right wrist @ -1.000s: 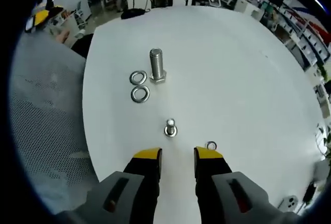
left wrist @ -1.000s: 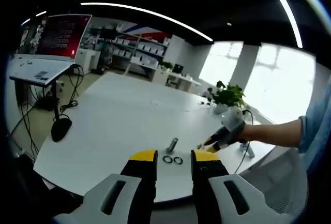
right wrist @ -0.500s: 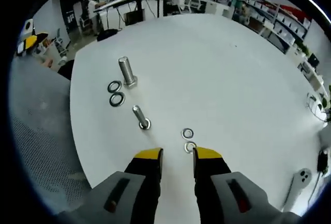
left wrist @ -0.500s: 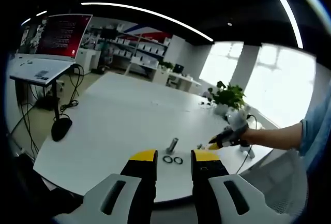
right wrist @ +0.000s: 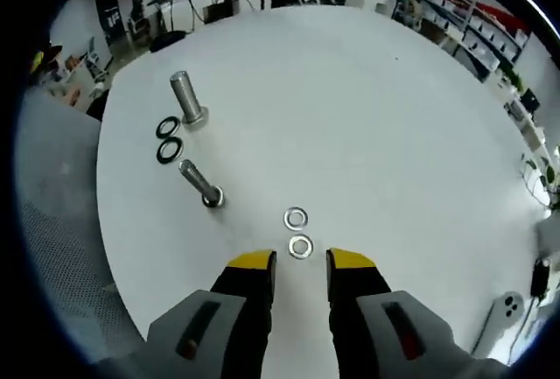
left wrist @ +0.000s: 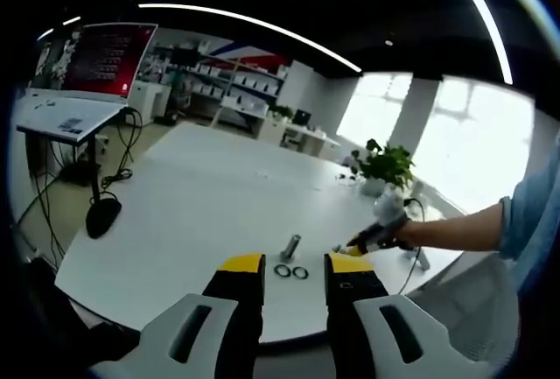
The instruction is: Place the washer onto the threaded stud by aligning its center hole with the stud, sliding it down to the base, and recovering from edge contact or off-axis alignment until the washer reaches the visible bottom stop.
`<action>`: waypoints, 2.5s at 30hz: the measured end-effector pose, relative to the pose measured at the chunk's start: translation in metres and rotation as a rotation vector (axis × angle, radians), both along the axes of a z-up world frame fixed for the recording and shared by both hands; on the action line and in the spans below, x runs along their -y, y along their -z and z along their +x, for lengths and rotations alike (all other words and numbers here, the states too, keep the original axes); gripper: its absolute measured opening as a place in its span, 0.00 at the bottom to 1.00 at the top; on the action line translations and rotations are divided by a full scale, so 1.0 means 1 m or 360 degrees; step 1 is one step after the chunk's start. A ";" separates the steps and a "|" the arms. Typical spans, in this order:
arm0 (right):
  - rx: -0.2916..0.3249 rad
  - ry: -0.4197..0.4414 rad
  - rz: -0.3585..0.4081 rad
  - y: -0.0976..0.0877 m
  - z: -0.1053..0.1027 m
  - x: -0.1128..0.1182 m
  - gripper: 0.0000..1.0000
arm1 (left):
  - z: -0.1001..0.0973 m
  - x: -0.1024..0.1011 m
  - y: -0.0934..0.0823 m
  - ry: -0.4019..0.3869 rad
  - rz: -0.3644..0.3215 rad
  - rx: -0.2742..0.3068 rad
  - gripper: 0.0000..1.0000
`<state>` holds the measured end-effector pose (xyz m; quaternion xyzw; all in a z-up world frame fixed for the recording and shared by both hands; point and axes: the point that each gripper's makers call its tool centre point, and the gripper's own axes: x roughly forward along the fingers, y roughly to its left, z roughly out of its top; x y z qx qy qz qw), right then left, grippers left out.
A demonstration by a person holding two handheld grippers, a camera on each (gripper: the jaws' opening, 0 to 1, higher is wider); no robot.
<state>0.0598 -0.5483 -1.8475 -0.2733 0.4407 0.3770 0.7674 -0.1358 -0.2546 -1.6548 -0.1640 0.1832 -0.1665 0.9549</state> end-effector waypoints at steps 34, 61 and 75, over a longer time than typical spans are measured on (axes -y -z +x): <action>0.0011 0.0055 0.0146 0.006 -0.032 -0.001 0.15 | 0.000 0.000 0.001 0.0002 0.0005 0.0001 0.25; 0.0037 -0.0193 0.0230 0.006 -0.086 -0.024 0.15 | 0.000 0.000 0.000 0.0002 0.0005 0.0005 0.25; 0.0054 -0.0280 0.0202 -0.020 -0.082 -0.037 0.14 | 0.000 0.000 0.000 0.0001 0.0005 0.0006 0.25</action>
